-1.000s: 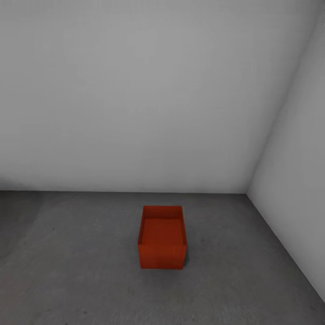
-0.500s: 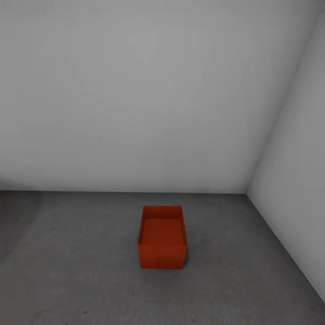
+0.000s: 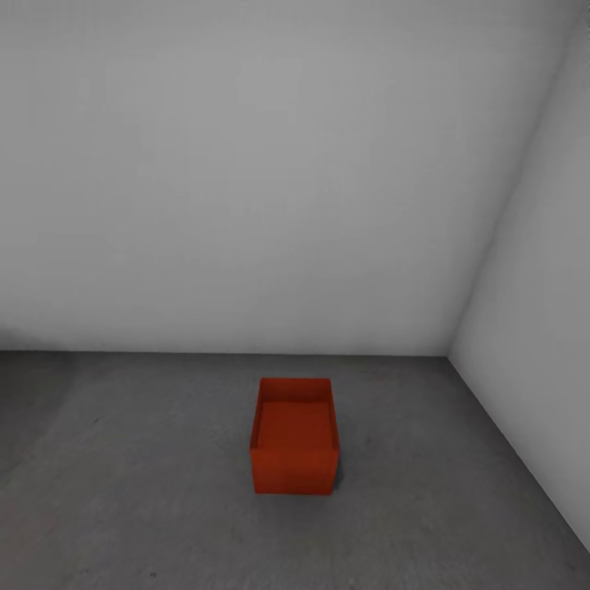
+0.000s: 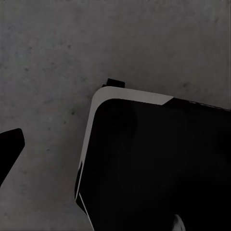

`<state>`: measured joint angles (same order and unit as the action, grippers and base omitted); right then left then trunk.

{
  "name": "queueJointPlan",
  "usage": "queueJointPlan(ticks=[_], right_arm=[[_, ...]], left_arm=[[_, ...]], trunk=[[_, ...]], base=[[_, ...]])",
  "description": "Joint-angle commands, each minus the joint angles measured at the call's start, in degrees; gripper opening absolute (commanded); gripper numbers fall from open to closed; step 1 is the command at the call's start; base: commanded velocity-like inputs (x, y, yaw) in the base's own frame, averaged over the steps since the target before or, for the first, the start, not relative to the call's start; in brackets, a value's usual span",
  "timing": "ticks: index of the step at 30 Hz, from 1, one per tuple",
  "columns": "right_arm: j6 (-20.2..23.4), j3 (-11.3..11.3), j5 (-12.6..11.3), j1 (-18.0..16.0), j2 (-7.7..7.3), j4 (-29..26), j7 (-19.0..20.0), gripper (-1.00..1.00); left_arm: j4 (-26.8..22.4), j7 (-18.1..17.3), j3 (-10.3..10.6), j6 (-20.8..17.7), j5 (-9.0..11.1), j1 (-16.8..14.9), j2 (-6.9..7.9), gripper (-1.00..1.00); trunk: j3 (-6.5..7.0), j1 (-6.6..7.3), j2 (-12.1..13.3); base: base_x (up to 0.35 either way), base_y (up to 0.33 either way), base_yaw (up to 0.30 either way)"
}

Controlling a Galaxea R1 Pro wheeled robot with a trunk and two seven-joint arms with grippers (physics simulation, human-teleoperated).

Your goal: Move the two storage containers from the living room to the garage. In the garage, place one container on the floor and stack the other container on top of it (either order is fine).

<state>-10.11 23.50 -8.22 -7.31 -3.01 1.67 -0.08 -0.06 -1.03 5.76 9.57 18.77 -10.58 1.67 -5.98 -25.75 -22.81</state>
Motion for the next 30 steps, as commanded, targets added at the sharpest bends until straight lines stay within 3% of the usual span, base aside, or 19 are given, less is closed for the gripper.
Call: queueJointPlan(ticks=[1,21,30], right_arm=[[-0.4,0.5,-0.6,-0.1,0.01,0.2,0.0,1.0],[-0.1,0.5,-0.9,-0.1,-0.04,0.2,0.0,1.0],[0.0,0.5,-0.9,-0.1,-0.03,0.2,0.0,1.0]], left_arm=[[0.1,-0.1,0.5,0.2,0.6,-0.1,0.0,1.0],[0.1,-0.1,0.5,0.2,0.5,-0.1,-0.06,1.0],[0.1,-0.2,0.5,0.1,0.5,-0.1,-1.09,1.0]], trunk=[[-0.03,-0.03,-0.1],[1.74,-0.03,-0.1],[2.54,-0.03,-0.1]], base=[[0.0,0.0,0.0],[0.0,0.0,0.0],[0.0,0.0,0.0]])
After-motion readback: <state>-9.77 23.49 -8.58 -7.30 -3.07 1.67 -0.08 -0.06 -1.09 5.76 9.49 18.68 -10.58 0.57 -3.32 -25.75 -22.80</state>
